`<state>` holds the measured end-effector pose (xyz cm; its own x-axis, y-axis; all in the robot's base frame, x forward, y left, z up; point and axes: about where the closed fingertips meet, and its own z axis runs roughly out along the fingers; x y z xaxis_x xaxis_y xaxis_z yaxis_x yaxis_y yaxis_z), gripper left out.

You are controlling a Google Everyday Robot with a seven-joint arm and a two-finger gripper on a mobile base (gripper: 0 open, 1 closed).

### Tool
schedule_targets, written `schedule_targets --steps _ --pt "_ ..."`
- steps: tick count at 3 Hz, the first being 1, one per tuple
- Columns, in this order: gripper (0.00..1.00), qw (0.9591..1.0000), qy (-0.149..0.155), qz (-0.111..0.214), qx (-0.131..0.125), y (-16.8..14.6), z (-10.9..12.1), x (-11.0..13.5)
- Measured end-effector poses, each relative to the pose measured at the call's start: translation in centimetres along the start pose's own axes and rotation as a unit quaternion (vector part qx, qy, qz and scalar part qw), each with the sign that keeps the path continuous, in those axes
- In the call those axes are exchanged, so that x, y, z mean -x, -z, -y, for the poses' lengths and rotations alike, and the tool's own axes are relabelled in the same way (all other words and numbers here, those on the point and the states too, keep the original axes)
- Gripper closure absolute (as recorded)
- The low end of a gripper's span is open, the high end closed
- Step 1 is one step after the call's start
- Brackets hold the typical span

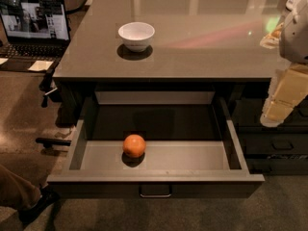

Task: Pick orange from top drawer and place on counter

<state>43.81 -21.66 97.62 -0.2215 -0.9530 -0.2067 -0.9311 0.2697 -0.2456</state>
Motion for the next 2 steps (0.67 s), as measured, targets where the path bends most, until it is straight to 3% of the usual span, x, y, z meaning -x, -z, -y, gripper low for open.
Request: schedule_targets --steps 1,2 --pt "0.0 1.0 0.0 0.0 0.0 0.0 0.0 0.0" --pt "0.0 0.9996 -0.014 0.025 -0.009 -0.82 0.52 0.41"
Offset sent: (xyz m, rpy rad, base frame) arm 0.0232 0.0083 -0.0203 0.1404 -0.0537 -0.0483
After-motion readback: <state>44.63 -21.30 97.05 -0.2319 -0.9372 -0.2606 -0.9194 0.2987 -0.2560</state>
